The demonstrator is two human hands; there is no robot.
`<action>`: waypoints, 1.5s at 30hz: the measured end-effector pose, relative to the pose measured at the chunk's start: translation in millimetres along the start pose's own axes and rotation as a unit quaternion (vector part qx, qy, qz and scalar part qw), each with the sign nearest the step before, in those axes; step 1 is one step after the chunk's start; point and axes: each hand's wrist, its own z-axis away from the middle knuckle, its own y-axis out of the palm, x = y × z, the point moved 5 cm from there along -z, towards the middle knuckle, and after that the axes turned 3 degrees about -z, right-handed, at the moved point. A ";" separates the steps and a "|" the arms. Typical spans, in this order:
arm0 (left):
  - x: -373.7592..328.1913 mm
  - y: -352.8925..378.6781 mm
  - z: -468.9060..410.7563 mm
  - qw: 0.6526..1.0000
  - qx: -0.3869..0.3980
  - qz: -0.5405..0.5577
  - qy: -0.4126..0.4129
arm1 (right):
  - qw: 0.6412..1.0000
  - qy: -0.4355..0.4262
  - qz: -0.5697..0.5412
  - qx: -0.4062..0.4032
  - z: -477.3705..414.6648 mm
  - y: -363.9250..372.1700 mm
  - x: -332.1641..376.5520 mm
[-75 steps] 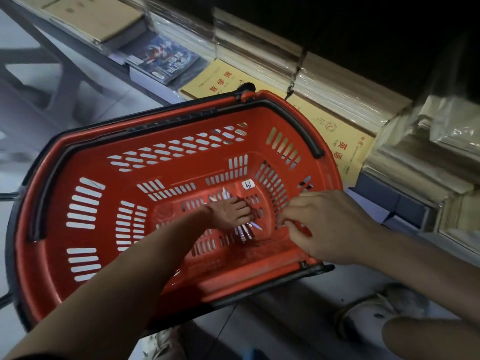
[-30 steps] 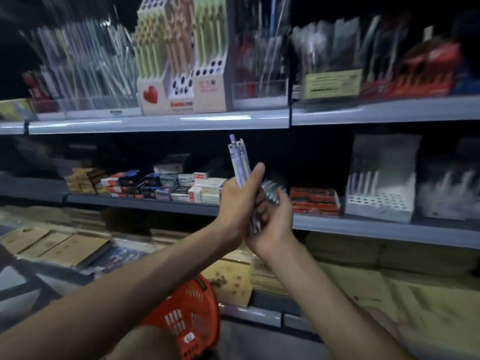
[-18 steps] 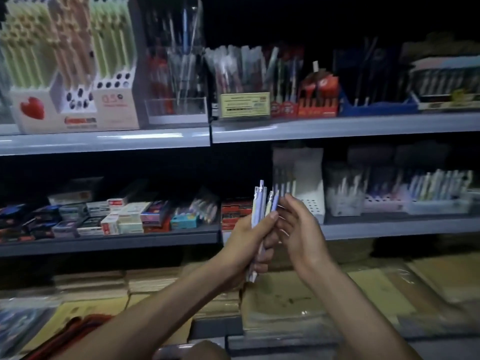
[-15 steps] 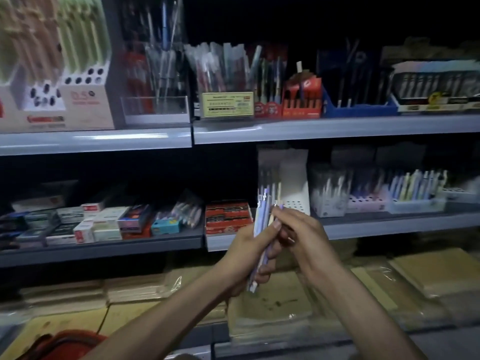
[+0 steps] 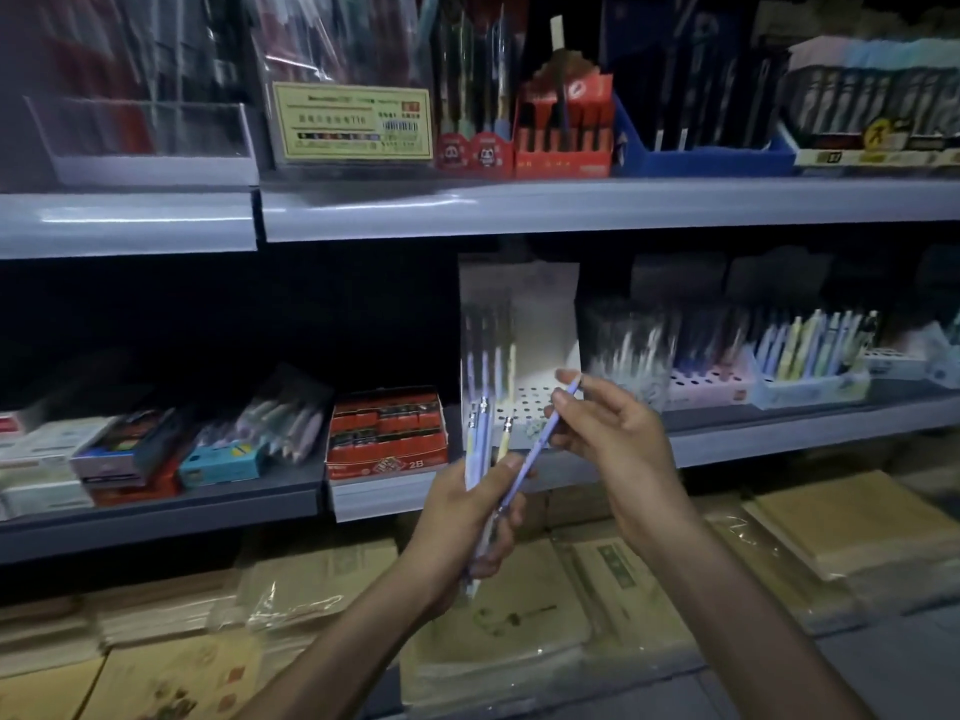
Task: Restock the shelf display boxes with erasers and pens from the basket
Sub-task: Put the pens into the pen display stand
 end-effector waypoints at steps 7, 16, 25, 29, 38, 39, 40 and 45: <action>-3.5 -17.8 -26.6 0.993 -0.076 -0.089 0.033 | 0.793 -0.374 0.481 -0.005 -2.9 13.2 -10.7; -2.6 -21.6 -35.3 0.999 -0.037 -0.028 0.026 | 0.571 -0.553 0.606 0.036 12.5 24.3 -27.5; -8.9 -53.3 -27.8 0.996 -0.079 0.015 0.033 | 0.753 -0.391 0.529 0.014 1.4 16.8 -19.5; -14.1 -64.2 -24.7 0.992 -0.086 0.081 0.032 | 0.940 -0.226 0.253 -0.048 -20.4 17.2 -1.8; -13.1 -74.6 -37.5 0.983 -0.122 0.134 0.016 | 0.977 -0.162 0.136 0.000 -66.2 56.6 -13.9; -12.4 -75.5 -38.9 0.982 -0.123 0.142 0.015 | 0.975 -0.165 0.149 0.007 -70.0 60.4 -14.4; -12.1 -76.3 -39.6 0.981 -0.124 0.145 0.014 | 0.972 -0.168 0.162 0.013 -73.1 63.9 -14.9; -13.0 -78.9 -41.1 0.978 -0.127 0.163 0.024 | 0.962 -0.180 0.201 0.025 -80.9 76.1 -17.9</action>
